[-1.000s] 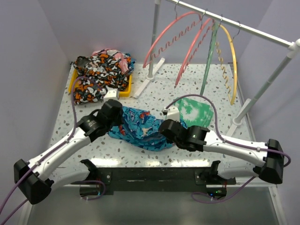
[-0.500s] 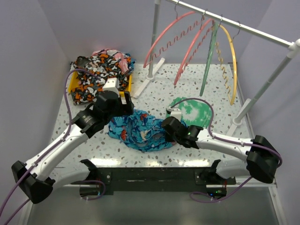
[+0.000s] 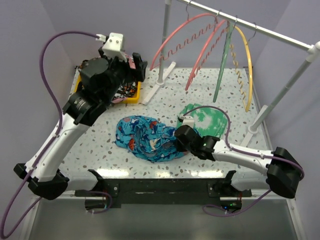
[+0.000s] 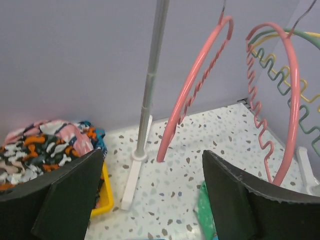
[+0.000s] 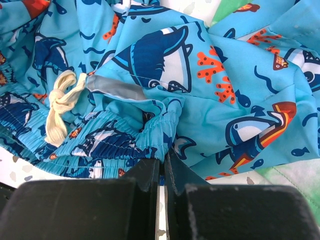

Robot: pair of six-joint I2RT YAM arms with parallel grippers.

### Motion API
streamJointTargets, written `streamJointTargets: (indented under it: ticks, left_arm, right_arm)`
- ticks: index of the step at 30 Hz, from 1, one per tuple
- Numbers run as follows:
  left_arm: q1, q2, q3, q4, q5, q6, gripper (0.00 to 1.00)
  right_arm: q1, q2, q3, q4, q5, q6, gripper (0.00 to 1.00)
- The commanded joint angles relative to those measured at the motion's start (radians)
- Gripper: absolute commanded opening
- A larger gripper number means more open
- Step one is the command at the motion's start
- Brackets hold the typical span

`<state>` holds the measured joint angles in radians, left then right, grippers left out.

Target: Place the shorts on the hanger

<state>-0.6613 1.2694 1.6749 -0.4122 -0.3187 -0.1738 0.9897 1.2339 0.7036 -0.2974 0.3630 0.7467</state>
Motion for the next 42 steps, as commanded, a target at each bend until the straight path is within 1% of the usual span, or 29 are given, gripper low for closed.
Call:
streamJointTargets:
  ticks: [1,4,5,6,7,12,15,18,19,21,25,31,34,37,39,40,42]
  left_arm:
    - [0.008,0.172,0.205,0.184,0.146,0.241,0.81]
    - [0.009,0.297,0.348,0.174,0.228,0.289,0.78]
    - [0.012,0.326,0.385,0.159,0.239,0.295,0.75]
    - [0.012,0.376,0.457,0.151,0.254,0.307,0.74]
    - [0.012,0.396,0.485,0.147,0.283,0.315,0.74]
    - [0.015,0.516,0.635,0.115,0.314,0.349,0.72]
    - [0.022,0.536,0.637,0.136,0.308,0.376,0.71]
    - [0.037,0.567,0.658,0.132,0.314,0.381,0.67]
    - [0.042,0.576,0.666,0.124,0.343,0.379,0.66]
    - [0.055,0.594,0.671,0.107,0.351,0.375,0.65]
    - [0.071,0.619,0.663,0.073,0.443,0.352,0.63]
    - [0.069,0.642,0.651,0.027,0.452,0.346,0.61]
    - [0.071,0.650,0.648,0.015,0.432,0.353,0.56]
    - [0.071,0.653,0.645,0.007,0.426,0.359,0.48]
    - [0.071,0.654,0.634,0.009,0.426,0.361,0.47]
    - [0.071,0.656,0.631,0.006,0.428,0.361,0.44]
    - [0.071,0.662,0.629,0.003,0.429,0.361,0.44]
  right_arm:
    - [0.000,-0.022,-0.006,0.049,-0.019,-0.026,0.00]
    - [0.001,-0.039,-0.013,0.060,-0.041,-0.040,0.00]
    - [0.000,-0.043,-0.018,0.061,-0.045,-0.043,0.00]
    - [0.001,-0.050,-0.021,0.060,-0.061,-0.041,0.00]
    - [0.001,-0.060,-0.026,0.061,-0.064,-0.044,0.00]
    - [0.000,-0.083,-0.046,0.049,-0.067,-0.053,0.00]
    - [0.001,-0.094,-0.047,0.040,-0.075,-0.061,0.00]
    - [0.001,-0.103,-0.052,0.041,-0.085,-0.064,0.00]
    - [0.001,-0.103,-0.052,0.041,-0.087,-0.064,0.00]
    - [0.001,-0.099,-0.052,0.041,-0.096,-0.070,0.00]
    - [0.000,-0.082,-0.050,0.049,-0.108,-0.073,0.00]
    - [0.000,-0.059,-0.039,0.055,-0.118,-0.076,0.00]
    - [0.000,-0.051,-0.038,0.057,-0.124,-0.079,0.00]
    - [0.001,-0.039,-0.039,0.060,-0.130,-0.078,0.00]
    - [0.001,-0.024,-0.039,0.063,-0.134,-0.081,0.00]
    - [0.001,-0.019,-0.038,0.063,-0.137,-0.079,0.00]
    - [0.001,-0.014,-0.035,0.063,-0.141,-0.084,0.00]
